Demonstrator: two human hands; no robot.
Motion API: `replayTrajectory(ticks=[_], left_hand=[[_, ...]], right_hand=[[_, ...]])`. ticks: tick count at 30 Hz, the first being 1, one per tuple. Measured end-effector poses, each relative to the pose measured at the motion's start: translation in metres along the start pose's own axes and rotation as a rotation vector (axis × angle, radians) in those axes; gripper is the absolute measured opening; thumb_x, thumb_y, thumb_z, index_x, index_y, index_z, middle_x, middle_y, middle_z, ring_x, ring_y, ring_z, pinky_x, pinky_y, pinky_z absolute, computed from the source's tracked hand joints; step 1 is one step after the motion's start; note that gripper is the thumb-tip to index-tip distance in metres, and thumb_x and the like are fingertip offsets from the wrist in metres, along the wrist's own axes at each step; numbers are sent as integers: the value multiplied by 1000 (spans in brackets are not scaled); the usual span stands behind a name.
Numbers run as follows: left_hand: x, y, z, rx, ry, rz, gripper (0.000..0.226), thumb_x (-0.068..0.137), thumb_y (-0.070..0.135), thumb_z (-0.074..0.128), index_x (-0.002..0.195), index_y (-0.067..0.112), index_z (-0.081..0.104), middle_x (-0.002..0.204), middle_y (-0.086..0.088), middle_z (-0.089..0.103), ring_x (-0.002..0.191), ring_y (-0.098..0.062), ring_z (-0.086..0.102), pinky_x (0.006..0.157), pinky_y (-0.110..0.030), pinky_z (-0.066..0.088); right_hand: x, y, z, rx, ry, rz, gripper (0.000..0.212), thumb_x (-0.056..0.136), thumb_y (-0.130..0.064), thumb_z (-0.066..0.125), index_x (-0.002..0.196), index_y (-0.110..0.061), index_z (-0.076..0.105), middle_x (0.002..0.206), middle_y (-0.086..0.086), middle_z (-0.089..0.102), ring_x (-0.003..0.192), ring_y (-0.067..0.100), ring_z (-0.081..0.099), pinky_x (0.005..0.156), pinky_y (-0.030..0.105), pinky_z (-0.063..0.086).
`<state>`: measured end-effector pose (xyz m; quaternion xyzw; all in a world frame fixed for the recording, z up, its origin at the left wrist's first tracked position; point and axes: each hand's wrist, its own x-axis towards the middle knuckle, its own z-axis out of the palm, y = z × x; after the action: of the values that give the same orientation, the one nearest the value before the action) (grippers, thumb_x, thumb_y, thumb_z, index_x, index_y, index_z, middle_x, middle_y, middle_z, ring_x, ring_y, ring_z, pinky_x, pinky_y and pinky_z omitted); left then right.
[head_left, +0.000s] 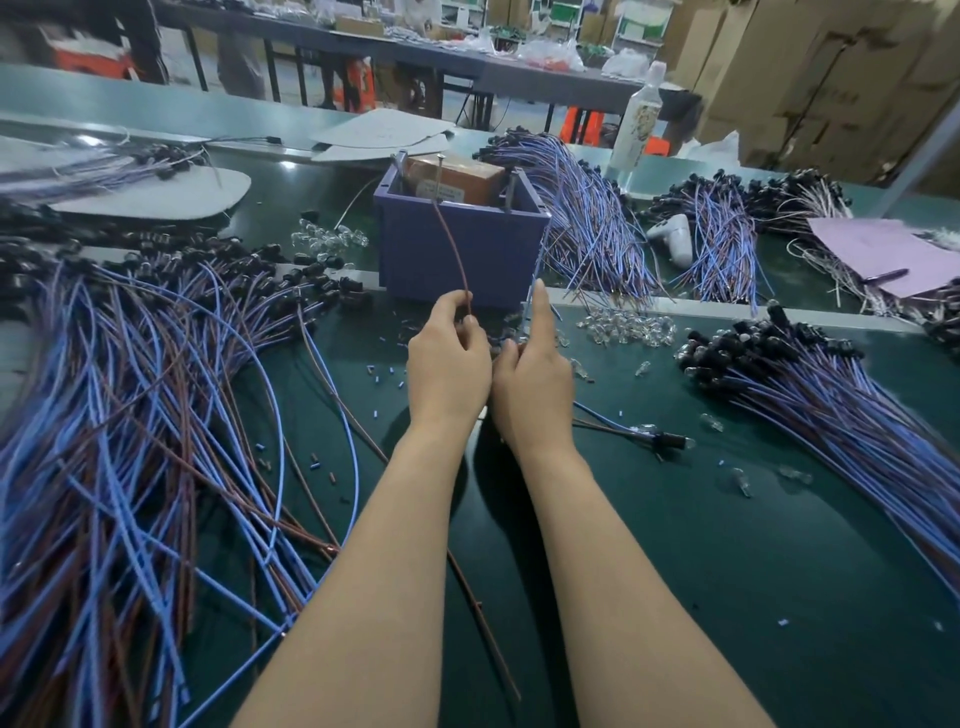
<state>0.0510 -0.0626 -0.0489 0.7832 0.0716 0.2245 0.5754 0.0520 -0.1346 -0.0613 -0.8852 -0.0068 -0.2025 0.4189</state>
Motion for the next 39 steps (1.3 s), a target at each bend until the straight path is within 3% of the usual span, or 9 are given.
replayTrajectory(ticks=[7,9,12,16,20,24,30,34,39], left_hand=[[1,0,0,-22,5,-8,29,96,12,44,122,16,55,92,-8,70,91,-23,62,84,-31,47],[1,0,0,-20,1,-10,29,96,12,44,122,16,55,91,-8,70,90,-25,62,83,-32,48],[1,1,0,-17,-6,-10,29,96,12,44,122,15,55,90,-8,69,88,-27,63,84,-36,49],[-1,1,0,-8,-12,-10,29,96,12,44,123,16,54,87,-6,69,89,-24,63,84,-35,49],[-1,2,-1,7,-17,-17,30,95,11,45,124,16,54,89,-8,70,91,-27,63,86,-37,49],[-1,2,-1,16,-20,-29,31,95,11,45,124,15,54,92,-9,70,91,-26,62,85,-34,48],[-1,2,-2,30,-7,-26,33,94,12,46,125,17,55,88,-2,64,86,-20,59,76,-24,40],[-1,2,-3,28,0,-21,34,93,11,46,125,18,56,102,-8,68,94,-23,61,81,-27,44],[-2,3,-2,26,-6,-24,34,94,11,46,125,18,56,101,-9,68,94,-24,62,83,-30,46]], right_hand=[[2,-1,-2,83,26,31,70,93,-9,40,152,-24,3,75,16,56,70,33,51,66,40,39],[2,-2,-4,139,65,8,69,92,-5,40,152,-21,8,73,17,58,68,35,52,65,41,41],[3,-2,-4,162,151,-56,58,94,-4,41,148,-14,25,70,12,56,65,32,50,60,32,29],[3,-3,-6,207,122,-35,52,98,-11,41,147,-11,27,82,18,67,75,34,59,72,38,40],[1,-4,-5,134,46,-24,56,96,-9,43,148,-9,23,77,14,59,73,29,52,71,36,37],[2,-5,-6,116,19,-25,51,95,-7,42,146,-9,31,100,23,64,90,35,57,77,36,39],[-1,-9,-4,107,6,-45,49,94,-9,46,142,-13,38,85,7,55,87,34,57,79,39,41],[-2,-9,-4,116,16,-43,49,92,-10,47,140,-14,43,95,13,65,90,34,58,81,37,41],[-1,-8,-5,99,21,-50,47,92,-9,47,140,-10,44,106,18,67,94,32,60,83,33,39]])
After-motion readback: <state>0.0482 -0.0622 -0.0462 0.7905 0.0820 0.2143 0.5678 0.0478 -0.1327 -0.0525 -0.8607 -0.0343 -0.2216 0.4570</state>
